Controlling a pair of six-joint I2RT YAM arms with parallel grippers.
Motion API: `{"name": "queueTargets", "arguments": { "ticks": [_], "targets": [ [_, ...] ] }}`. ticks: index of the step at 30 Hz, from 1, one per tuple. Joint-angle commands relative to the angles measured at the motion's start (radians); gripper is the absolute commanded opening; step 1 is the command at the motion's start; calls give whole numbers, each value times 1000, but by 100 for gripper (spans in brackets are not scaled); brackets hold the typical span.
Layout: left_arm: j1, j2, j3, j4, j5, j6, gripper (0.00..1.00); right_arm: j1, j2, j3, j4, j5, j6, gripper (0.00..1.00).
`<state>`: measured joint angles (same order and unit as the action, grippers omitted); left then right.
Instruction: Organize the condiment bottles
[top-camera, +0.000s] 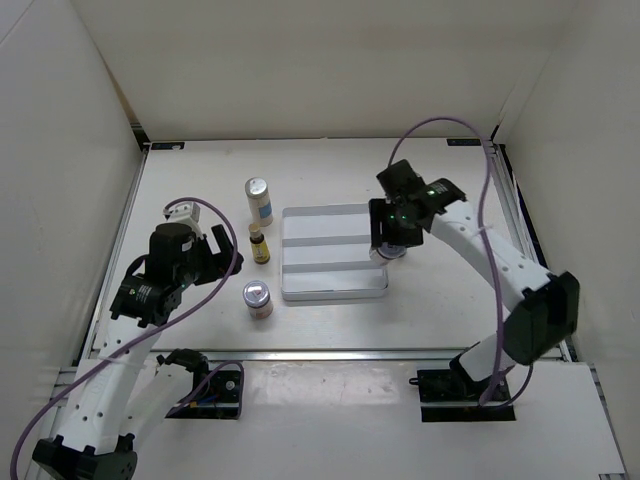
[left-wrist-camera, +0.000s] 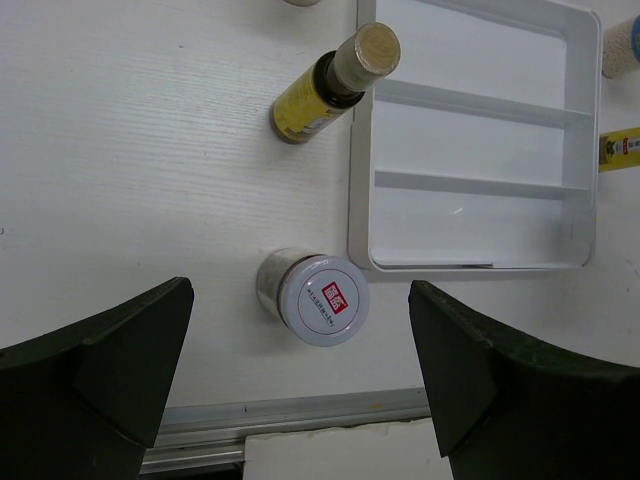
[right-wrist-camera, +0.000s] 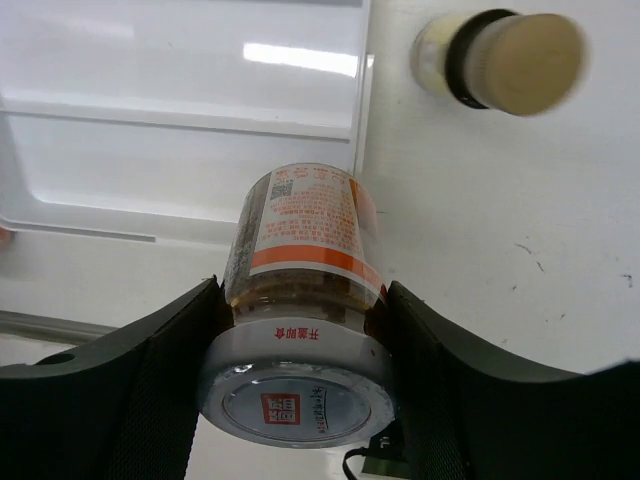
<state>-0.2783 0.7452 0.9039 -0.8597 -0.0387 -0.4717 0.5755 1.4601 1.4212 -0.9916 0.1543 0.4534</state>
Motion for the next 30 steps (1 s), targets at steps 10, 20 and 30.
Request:
{"name": "queueTargets", "arguments": {
  "ticks": [10,20,30],
  "targets": [
    [7,-17,4,1,-41,-5,100,69,279,28,25,-33,-99,0],
    [7,-17,4,1,-50,-5,100,78,365,8,70,-73,-121,0],
    [7,-7,-40,14,11,-5,100,164,260,70,-1,68,-99,100]
  ]
}}
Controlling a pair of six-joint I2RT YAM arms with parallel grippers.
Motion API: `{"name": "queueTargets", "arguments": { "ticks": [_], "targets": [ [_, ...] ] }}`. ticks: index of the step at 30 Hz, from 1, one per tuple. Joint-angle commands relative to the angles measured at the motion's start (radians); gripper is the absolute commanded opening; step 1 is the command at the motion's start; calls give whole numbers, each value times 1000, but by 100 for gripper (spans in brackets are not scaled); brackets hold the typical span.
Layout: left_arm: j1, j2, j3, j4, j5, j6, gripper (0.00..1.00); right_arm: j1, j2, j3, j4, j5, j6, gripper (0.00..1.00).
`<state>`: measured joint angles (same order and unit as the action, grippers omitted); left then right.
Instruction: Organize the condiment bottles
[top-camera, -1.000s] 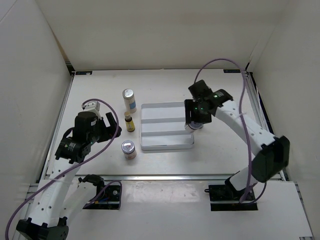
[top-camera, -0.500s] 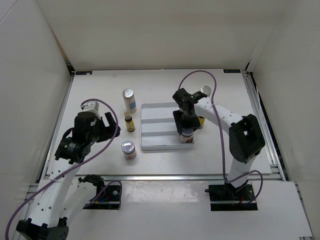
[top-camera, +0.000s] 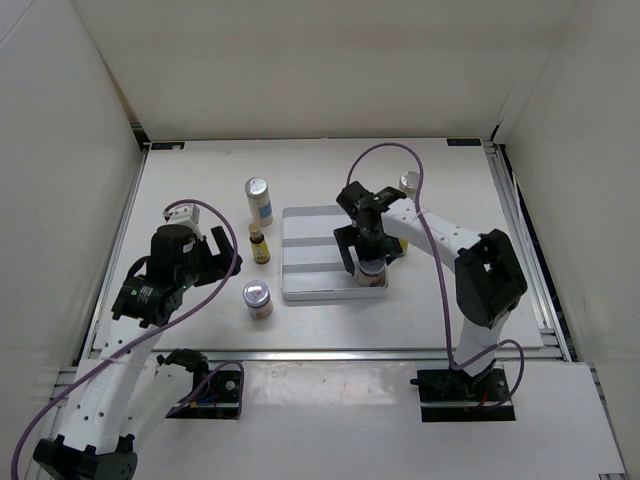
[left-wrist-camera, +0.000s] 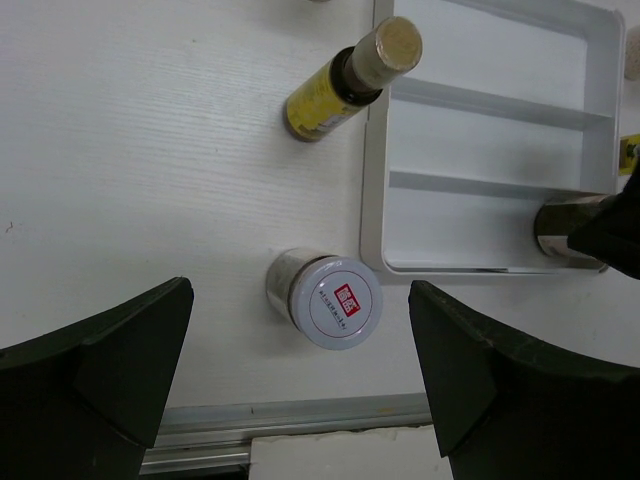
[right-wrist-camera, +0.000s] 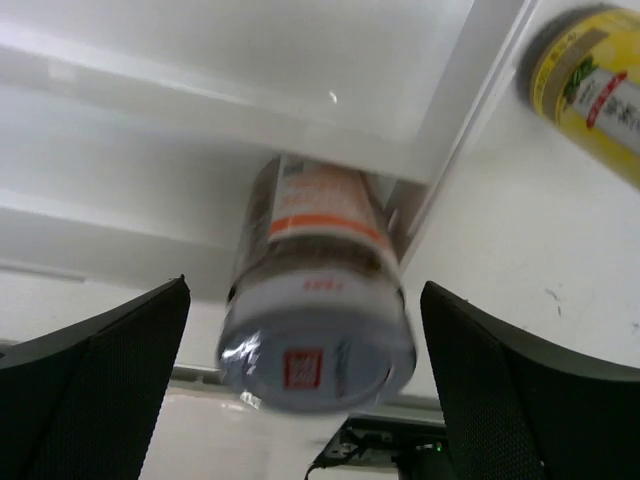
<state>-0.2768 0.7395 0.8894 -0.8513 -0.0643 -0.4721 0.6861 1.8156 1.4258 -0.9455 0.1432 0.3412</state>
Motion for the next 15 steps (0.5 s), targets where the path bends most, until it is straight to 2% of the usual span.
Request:
{"name": "queueTargets", "arguments": {
  "ticks": [1,7,10,13,15],
  "targets": [
    [5,11,-26,6,37,-5,100,64,-111,90,-79,102,22,100],
    [5,64,-17,17,119,-5,100,124,-234,255,-167,240,32,100],
    [5,124,-1,-5,240,-16,100,135,-326,255,-167,263,42,100],
    [5,179,20,-25,265,-55,100,135,-418,202,-148,272,64,100],
    [-24,179,-27,-11,274,-110,100,135,-479,148,-122,272,64,100]
  ]
}}
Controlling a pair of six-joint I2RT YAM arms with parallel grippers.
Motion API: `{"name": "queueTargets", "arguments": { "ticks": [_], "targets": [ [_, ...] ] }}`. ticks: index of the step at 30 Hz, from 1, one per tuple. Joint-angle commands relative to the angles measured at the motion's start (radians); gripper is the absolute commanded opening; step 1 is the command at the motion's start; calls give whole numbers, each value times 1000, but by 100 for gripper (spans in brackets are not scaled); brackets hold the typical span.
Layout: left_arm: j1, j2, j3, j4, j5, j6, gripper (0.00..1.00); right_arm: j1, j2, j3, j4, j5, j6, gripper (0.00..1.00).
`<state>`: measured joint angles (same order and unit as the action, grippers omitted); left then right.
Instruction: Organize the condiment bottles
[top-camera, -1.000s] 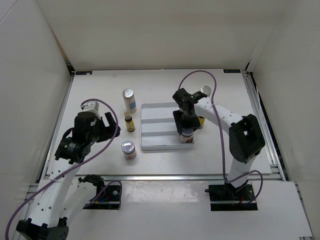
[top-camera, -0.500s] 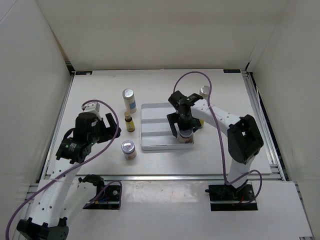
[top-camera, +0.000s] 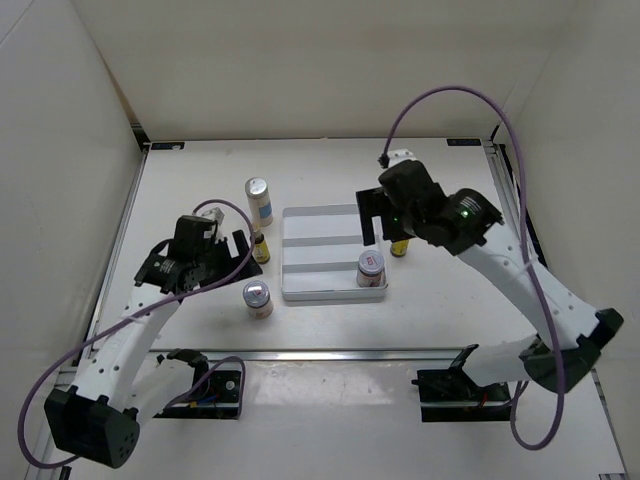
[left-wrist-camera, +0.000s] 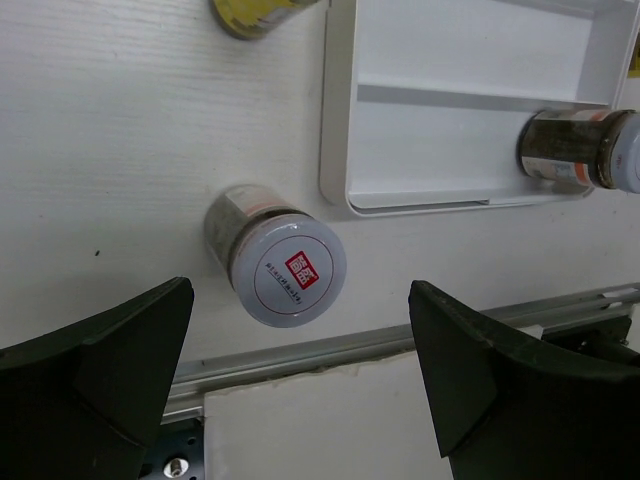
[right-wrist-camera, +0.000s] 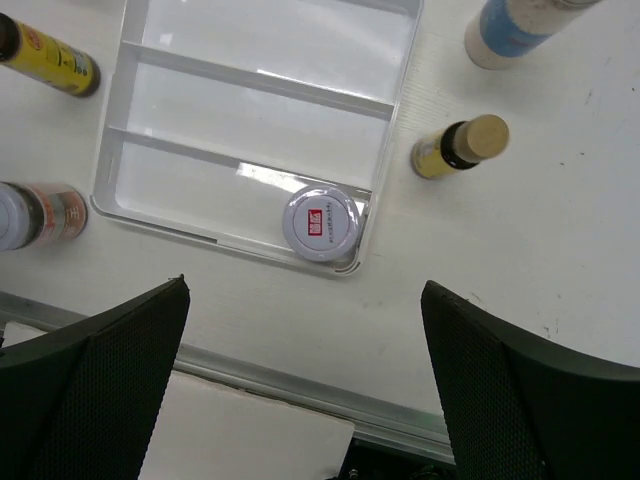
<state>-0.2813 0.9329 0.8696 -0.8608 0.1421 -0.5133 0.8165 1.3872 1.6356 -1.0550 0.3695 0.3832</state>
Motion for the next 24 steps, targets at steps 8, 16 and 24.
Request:
{"name": "queueTargets", "arguments": {
  "ticks": [8,16,24],
  "targets": [
    [-119,12,-61,20,-4,-117,100,4,-158,-187,9,66,40,100],
    [-229,81,-119,20,-147,-186,100,4,-201,-235,27,57,72,100],
    [-229,139,-119,29,-203,-186,99,4,-232,-255,27,57,72,100]
  ]
}}
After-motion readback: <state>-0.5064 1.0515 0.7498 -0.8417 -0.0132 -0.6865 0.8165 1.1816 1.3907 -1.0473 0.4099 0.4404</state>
